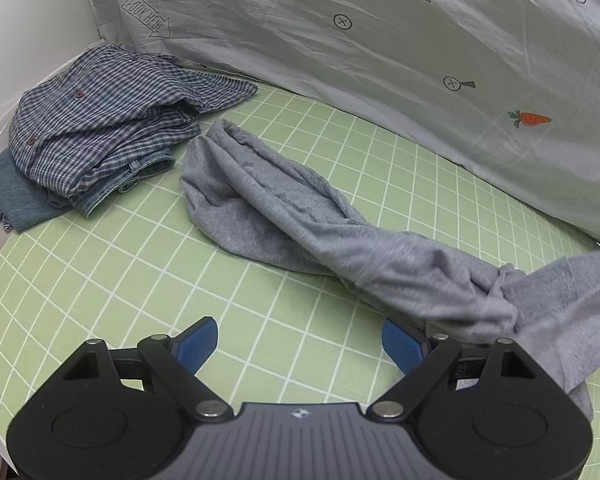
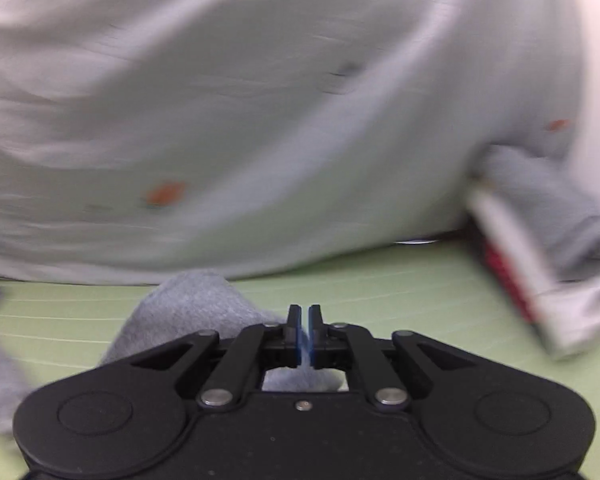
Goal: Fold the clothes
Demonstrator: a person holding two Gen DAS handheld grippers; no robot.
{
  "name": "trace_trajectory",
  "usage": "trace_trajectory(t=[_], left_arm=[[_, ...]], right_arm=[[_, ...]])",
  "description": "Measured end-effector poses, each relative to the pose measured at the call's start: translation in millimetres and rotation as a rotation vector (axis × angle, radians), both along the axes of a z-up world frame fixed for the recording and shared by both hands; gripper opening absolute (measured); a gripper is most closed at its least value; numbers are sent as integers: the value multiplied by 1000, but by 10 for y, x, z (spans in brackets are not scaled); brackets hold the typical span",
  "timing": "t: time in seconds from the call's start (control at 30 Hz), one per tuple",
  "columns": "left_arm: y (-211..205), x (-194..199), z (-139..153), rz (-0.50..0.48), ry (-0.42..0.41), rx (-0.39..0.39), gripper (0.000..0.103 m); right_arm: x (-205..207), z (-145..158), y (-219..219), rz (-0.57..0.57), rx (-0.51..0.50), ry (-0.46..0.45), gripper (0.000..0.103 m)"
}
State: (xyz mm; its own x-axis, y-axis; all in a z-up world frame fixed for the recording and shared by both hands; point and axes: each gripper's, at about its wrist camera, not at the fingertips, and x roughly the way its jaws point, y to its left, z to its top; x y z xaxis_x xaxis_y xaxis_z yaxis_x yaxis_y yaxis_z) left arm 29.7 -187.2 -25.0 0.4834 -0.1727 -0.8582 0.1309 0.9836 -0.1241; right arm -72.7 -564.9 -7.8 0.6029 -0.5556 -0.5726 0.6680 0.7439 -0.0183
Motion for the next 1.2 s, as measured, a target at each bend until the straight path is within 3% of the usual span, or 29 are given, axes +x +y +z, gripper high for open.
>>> trace_trajectory(t=[0.03,0.1,0.13,0.23,0.33,0.53,0.7,0.87,0.93,0.97,1.03,1.07,1.1,1.17,1.2], left_arm=[[-26,-1,-12,0,6,3,89],[-89,3,-41,-9,18,13,89],[-121,5,-56,-13,25,19,89],[-259,38,-89,-42,40,32,89],[-340,135,-112,-49,62,-15,89],[-368,486,-195,37,92,-52,89],[-365,807,-369,116,158,-87,90],[-361,997,-569,177,223,-187,89],[-350,1054,-627,186,247,-228,89],[-348,1079,-649,188,255,-243,88],[-343,1124,-684,192,262,-264,87],[-343,1144,-699,196,264,-272,85],[-336,1170,-713,203,262,-278,75],[-358,1251,-761,212,281,-268,54],[-370,1292,-785,217,290,-262,34]], right_arm=[[-23,-31,-89,-33,26,4,26],[-112,-111,-165,-23,140,-36,73],[-115,-186,-134,11,175,-26,77],[-38,-488,-26,85,274,60,82],[12,-775,-56,22,386,105,83],[151,-936,-235,-25,406,108,85],[656,-1032,-381,182,311,201,88],[1102,-1238,-378,382,266,310,88],[1159,-1263,-364,431,262,330,86],[1178,-1267,-354,455,257,336,79],[1166,-1238,-339,496,249,343,54],[1152,-1217,-333,516,245,346,30],[1138,-1197,-326,536,241,349,4],[1076,-1173,-346,548,252,324,3],[1037,-1165,-357,535,228,313,3]])
